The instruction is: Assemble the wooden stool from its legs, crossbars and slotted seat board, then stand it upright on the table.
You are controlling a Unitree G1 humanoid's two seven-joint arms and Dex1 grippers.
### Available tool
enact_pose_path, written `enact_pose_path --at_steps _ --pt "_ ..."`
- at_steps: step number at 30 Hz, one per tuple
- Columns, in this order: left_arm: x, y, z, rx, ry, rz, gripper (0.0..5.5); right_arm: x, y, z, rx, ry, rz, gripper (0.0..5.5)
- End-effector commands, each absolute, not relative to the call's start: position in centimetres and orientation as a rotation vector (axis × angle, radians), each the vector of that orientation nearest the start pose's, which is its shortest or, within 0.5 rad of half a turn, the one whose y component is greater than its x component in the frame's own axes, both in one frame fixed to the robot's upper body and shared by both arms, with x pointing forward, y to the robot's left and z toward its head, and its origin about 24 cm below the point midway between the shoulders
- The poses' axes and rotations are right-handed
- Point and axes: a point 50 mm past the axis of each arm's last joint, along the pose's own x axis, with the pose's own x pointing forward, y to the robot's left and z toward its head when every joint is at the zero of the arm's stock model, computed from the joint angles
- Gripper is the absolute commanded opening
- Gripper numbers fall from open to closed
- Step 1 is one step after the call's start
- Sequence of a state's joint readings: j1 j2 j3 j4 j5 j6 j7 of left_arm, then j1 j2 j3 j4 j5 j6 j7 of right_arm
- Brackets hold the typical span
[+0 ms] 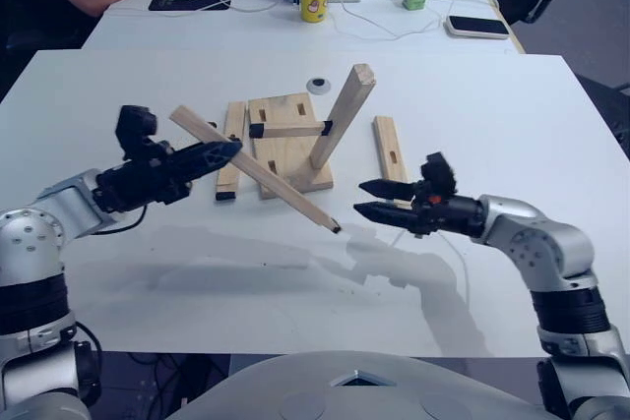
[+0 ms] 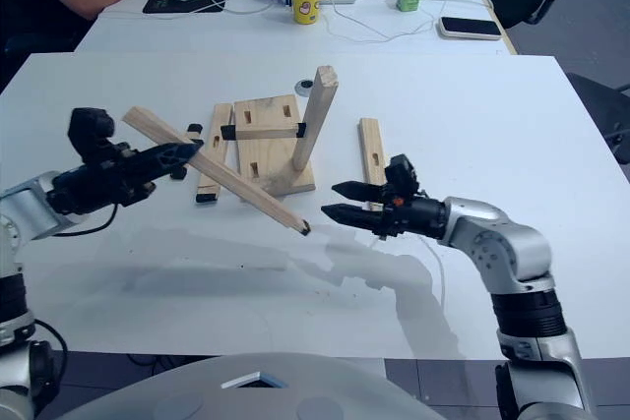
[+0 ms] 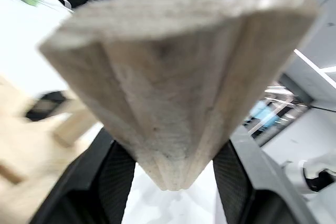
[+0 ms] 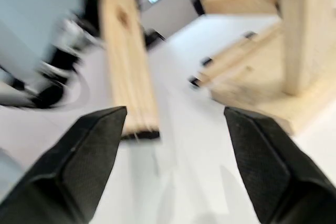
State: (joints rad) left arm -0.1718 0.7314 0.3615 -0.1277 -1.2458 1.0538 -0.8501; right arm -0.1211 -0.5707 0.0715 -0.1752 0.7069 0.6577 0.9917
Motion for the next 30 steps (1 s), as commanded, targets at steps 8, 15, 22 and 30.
enact_pose_path --at_steps 8,15,22,30 --pt "26.1 29.9 19.3 -0.322 0.021 -0.776 2.03 25.1 -8.4 4.2 -0.134 0.232 0.979 3.45" --pt "27.4 30.9 19.2 -0.289 -0.01 -0.729 2.03 26.1 -4.2 4.2 -0.291 0.182 0.98 3.45" --pt "28.2 30.0 18.3 -0.32 -0.007 -0.755 2.03 27.7 -2.8 4.6 -0.468 0.118 0.959 3.45" --pt "28.1 29.8 17.7 -0.337 -0.023 -0.736 2.03 28.1 -2.6 2.5 -0.514 0.426 1.006 3.45"
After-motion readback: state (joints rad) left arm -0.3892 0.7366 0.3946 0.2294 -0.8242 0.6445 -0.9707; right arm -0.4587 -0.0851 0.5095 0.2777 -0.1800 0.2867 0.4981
